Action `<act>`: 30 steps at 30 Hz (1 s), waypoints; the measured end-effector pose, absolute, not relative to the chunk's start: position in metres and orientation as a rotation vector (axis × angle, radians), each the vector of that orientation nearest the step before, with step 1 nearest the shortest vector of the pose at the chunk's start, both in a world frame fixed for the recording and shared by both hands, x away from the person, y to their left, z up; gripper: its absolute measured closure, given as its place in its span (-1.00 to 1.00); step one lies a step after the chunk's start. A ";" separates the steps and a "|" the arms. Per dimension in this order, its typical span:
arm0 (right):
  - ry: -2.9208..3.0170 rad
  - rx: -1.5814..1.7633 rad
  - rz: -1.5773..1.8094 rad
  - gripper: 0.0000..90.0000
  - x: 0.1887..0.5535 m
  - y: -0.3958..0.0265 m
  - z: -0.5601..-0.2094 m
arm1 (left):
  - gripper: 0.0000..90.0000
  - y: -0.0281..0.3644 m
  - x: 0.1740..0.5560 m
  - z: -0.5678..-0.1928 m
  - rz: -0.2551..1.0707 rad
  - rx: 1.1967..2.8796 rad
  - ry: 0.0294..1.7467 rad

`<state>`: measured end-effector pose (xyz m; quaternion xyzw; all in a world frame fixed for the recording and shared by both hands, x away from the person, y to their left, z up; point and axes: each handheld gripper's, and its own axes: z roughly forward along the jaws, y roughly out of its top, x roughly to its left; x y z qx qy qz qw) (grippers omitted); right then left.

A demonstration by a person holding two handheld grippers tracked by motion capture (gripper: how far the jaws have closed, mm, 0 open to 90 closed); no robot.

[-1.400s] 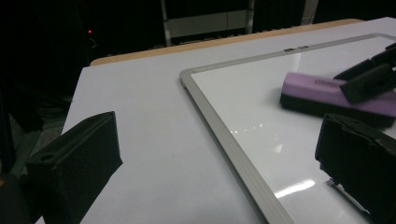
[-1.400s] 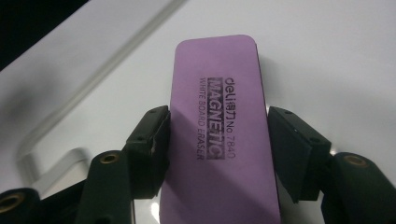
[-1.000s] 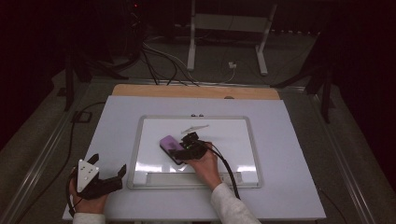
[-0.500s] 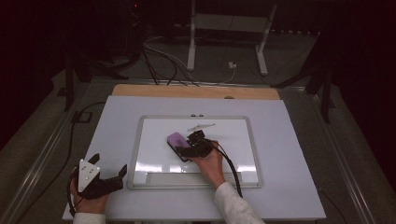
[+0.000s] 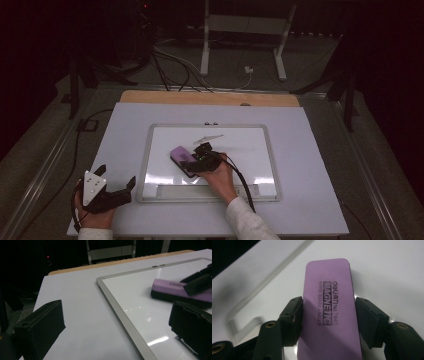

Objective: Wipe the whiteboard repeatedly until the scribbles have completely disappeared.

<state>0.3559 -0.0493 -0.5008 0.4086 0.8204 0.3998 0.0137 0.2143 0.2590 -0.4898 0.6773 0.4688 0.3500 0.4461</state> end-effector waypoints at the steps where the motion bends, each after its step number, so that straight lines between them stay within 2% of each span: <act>1: 2.523 1.292 1.218 -0.09 0.359 -0.054 -0.500 | -0.98 0.259 0.214 -0.490 0.867 1.676 1.162; 10: 2.340 1.486 1.129 -0.09 0.375 -0.102 -0.498 | -0.98 0.258 0.215 -0.490 0.867 1.680 1.161; 30: 2.199 1.492 1.042 -0.09 0.354 -0.143 -0.481 | -0.98 0.258 0.214 -0.489 0.872 1.679 1.158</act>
